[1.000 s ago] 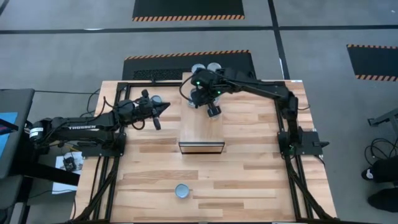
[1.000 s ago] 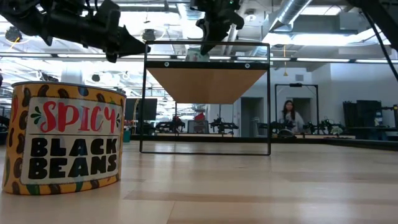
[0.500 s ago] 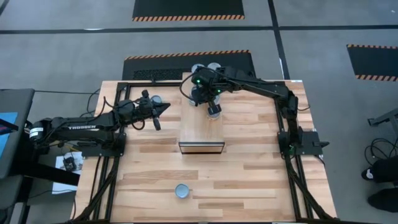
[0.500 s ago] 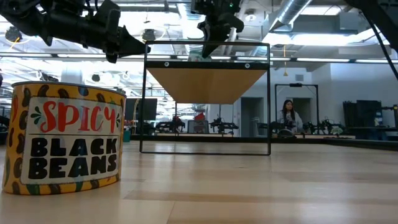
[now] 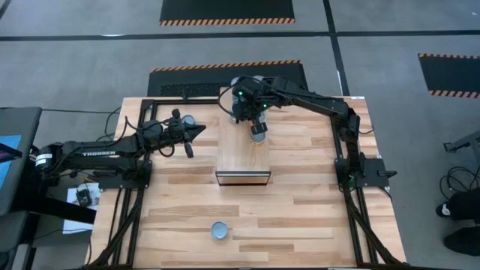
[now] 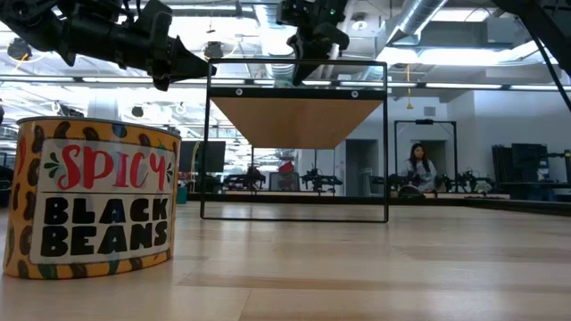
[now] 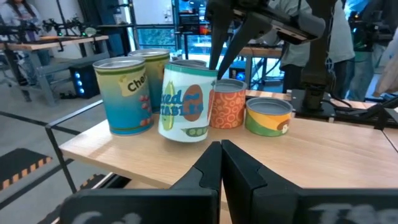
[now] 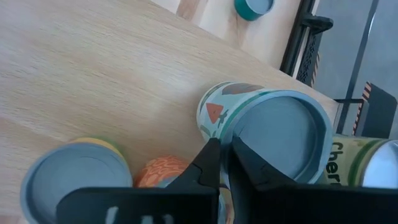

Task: Pick and place cans onto a shelf
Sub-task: Put the canned mixed vegetables on the shelf

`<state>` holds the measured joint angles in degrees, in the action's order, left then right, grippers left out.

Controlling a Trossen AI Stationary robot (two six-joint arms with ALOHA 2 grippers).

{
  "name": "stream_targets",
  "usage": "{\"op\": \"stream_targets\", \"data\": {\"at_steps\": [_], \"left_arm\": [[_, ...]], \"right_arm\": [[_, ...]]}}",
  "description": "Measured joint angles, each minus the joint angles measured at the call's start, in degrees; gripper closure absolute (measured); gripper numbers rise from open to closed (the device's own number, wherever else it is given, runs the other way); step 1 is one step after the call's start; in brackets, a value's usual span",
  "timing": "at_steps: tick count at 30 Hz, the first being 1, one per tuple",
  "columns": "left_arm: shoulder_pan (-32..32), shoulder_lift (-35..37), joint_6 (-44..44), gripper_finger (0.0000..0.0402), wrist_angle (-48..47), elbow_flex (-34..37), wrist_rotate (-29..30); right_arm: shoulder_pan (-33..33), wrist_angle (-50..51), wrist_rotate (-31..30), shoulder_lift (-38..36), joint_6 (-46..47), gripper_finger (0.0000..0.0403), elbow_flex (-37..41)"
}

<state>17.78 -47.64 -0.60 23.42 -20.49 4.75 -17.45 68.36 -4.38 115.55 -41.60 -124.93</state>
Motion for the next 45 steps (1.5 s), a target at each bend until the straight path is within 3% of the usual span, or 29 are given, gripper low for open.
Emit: {"op": "stream_targets", "data": {"at_steps": [8,31,39,45], "left_arm": [[0.0,0.0,0.0,0.0401,0.1,0.0,0.0],[0.0,0.0,0.0,0.0401,0.1,0.0,-1.0],[0.0,0.0,0.0,0.0401,0.0,0.0,-1.0],[0.0,0.0,0.0,0.0401,0.0,0.0,-1.3]], "right_arm": [[0.0,-0.9,0.0,0.0,0.7,0.0348,0.0],[0.0,-2.7,0.0,0.0,4.3,0.0344,0.1],[-0.1,-3.3,-0.1,0.1,5.8,0.0309,1.0],[0.1,-3.8,-0.9,0.1,3.9,0.0304,2.4]]}}
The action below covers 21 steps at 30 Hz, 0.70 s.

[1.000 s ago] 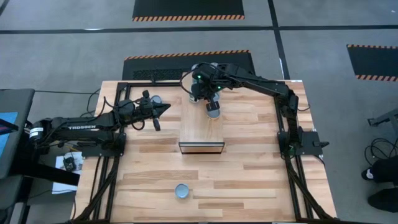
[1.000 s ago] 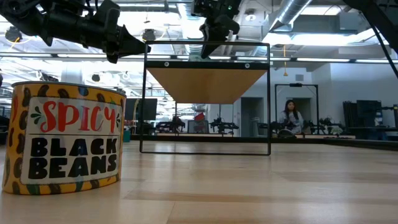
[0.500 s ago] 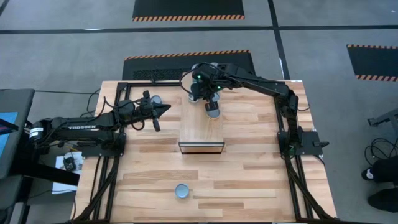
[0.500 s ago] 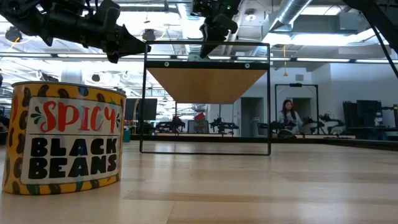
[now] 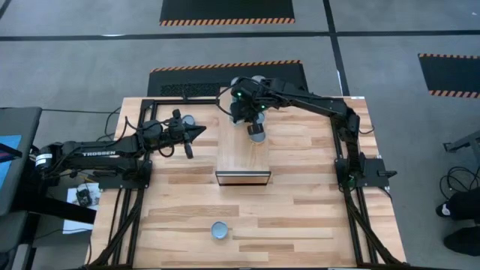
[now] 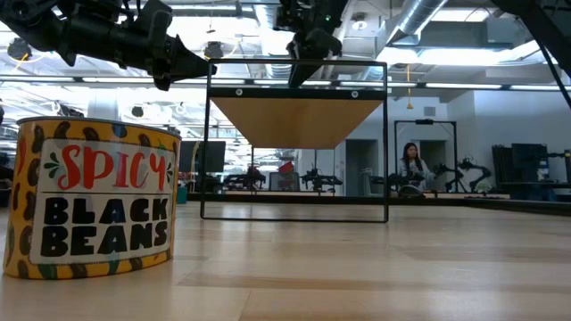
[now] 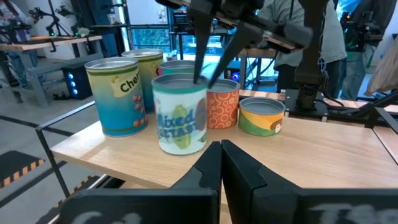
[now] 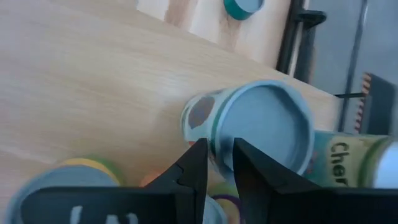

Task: Pick and place cans onto a shelf
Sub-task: Put the canned mixed vegetables on the shelf

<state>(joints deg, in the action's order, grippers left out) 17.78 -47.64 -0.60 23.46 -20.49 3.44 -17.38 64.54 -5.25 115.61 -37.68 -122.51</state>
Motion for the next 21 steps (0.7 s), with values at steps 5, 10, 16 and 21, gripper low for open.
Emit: {"op": "stream_targets", "data": {"at_steps": [5,10,16,21], "left_arm": [[0.0,0.0,0.0,0.0401,0.0,0.0,-0.1],[0.0,-0.7,0.0,0.0401,0.0,0.0,-0.2],[0.0,-7.4,0.9,0.0401,8.9,0.0,-5.2],[-0.1,-16.7,2.9,0.0401,15.1,-2.5,-7.8]], "right_arm": [[3.0,0.0,-6.8,-1.5,-2.3,0.0333,-1.8],[4.9,2.5,-2.2,-6.8,-0.4,0.0392,-2.1],[4.9,-4.5,6.9,-15.1,3.2,0.0397,10.4],[5.2,-25.0,8.6,-25.9,6.4,0.0399,33.7]]}}
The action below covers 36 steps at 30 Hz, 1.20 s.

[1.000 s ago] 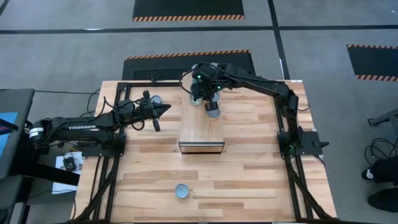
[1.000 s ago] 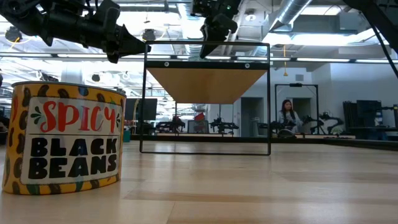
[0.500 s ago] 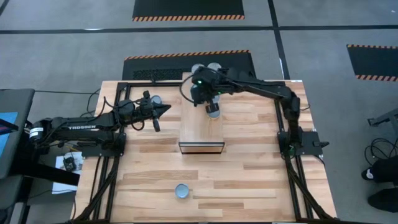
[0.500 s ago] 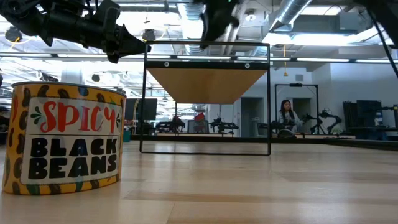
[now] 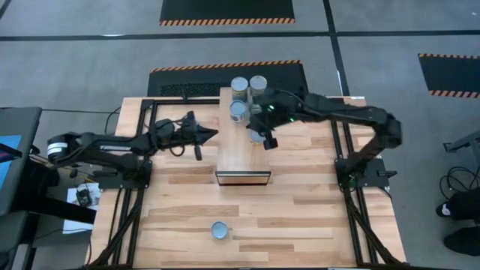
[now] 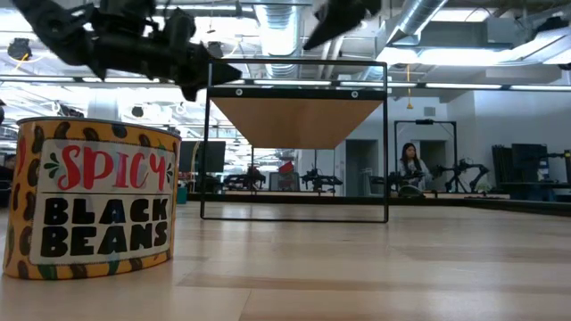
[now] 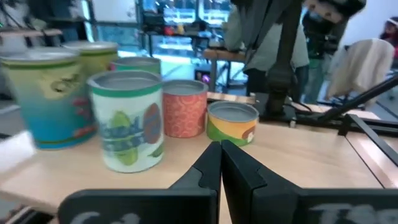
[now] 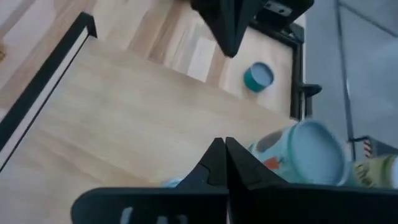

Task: Pick and place cans onto a shelf
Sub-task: Put the canned mixed vegetables on the shelf

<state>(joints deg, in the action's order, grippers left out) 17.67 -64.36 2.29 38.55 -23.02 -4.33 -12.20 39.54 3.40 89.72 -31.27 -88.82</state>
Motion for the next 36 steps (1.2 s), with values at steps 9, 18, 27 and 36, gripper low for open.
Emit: {"op": "stream_targets", "data": {"at_steps": [9,18,27,36], "left_arm": [[-1.3,-15.5,-2.6,0.0402,0.1,-10.9,-0.9],[1.2,-25.3,-2.3,0.0401,-0.7,-19.7,0.4],[3.8,-26.8,-1.4,0.0401,-2.1,-21.6,0.6],[6.2,-26.8,-1.2,0.0401,-1.7,-21.6,-1.3]], "right_arm": [[1.0,-27.4,-0.5,-17.1,11.3,0.0398,30.7],[4.8,-34.0,-3.9,-22.9,11.8,0.0396,38.4],[5.5,-34.7,-3.9,-23.4,10.8,0.0395,40.2],[5.3,-35.0,-3.9,-22.9,9.9,0.0394,40.5]]}}
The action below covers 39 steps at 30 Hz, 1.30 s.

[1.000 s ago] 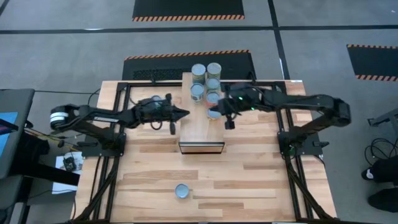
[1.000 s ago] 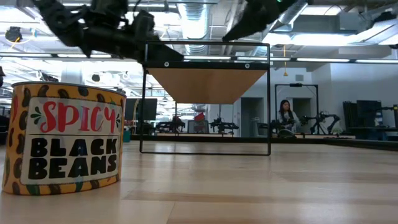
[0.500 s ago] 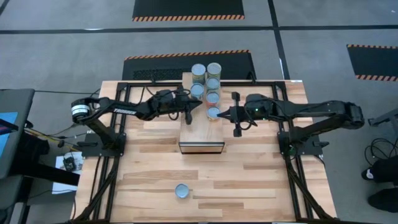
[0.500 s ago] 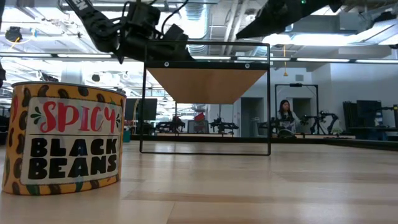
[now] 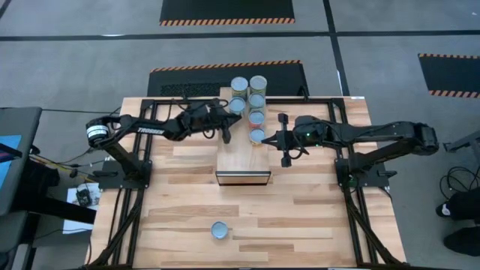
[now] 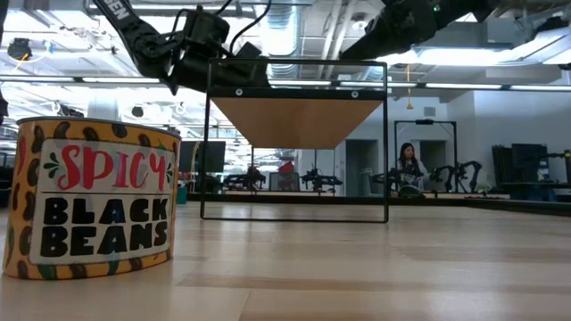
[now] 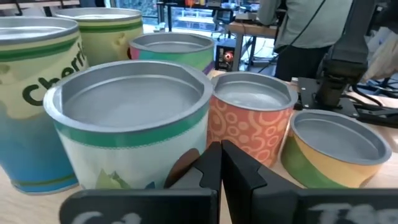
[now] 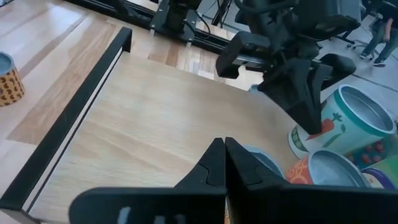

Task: Pick and place cans onto a shelf
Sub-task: Put the canned mixed vegetables on the shelf

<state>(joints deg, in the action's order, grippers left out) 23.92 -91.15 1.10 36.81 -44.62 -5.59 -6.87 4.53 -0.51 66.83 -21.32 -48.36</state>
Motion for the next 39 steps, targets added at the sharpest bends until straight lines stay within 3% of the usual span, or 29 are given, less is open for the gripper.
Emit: {"op": "stream_targets", "data": {"at_steps": [8,12,17,20,39], "left_arm": [[0.3,0.1,-0.3,0.0401,0.0,0.0,-2.6],[0.2,2.5,-1.6,0.0401,-4.9,0.0,-4.6],[0.2,7.2,-4.6,0.0402,-15.7,0.0,4.8],[0.3,7.6,-5.2,0.0401,-17.4,0.0,8.9],[1.1,6.7,-5.0,0.0401,-13.3,0.0,8.5]], "right_arm": [[0.0,-0.3,0.0,0.0,0.0,0.0394,0.0],[0.0,-0.3,0.0,0.0,0.0,0.0393,0.0],[0.0,-0.3,0.1,0.0,-0.1,0.0393,0.0],[0.0,-0.3,0.3,0.0,-0.2,0.0393,0.0],[0.0,-0.2,0.4,0.0,-0.1,0.0392,-0.1]]}}
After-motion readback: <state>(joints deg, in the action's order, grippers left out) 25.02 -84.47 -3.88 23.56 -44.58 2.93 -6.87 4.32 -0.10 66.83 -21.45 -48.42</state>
